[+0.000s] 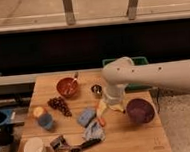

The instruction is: Wipe tray with towel

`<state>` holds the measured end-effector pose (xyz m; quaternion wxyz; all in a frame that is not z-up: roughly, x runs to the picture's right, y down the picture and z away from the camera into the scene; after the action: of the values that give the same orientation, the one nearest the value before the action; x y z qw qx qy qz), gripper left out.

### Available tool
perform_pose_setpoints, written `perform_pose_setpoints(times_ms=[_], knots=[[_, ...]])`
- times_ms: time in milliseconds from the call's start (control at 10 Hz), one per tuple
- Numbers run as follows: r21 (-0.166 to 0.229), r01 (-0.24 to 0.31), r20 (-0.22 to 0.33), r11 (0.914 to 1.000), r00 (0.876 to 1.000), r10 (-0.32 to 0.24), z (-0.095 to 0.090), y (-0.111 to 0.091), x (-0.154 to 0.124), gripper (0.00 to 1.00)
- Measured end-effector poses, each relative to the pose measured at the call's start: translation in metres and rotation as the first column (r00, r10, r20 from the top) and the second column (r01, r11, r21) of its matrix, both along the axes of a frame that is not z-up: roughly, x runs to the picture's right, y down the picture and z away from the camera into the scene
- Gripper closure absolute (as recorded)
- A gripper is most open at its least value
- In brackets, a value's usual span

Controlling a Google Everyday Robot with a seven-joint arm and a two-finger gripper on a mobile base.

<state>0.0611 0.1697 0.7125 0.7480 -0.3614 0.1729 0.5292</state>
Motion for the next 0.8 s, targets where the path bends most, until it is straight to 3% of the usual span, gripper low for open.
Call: perform_pose_setpoints(times_ms=[300,800], knots=[[-0.006,0.060,0.080,0.9982,0.995,-0.059,-0.004,0.025,-0.042,0.20],[-0.016,0.079,0.060,0.9967,0.995,-0.078,-0.002,0.029,-0.042,0.20]])
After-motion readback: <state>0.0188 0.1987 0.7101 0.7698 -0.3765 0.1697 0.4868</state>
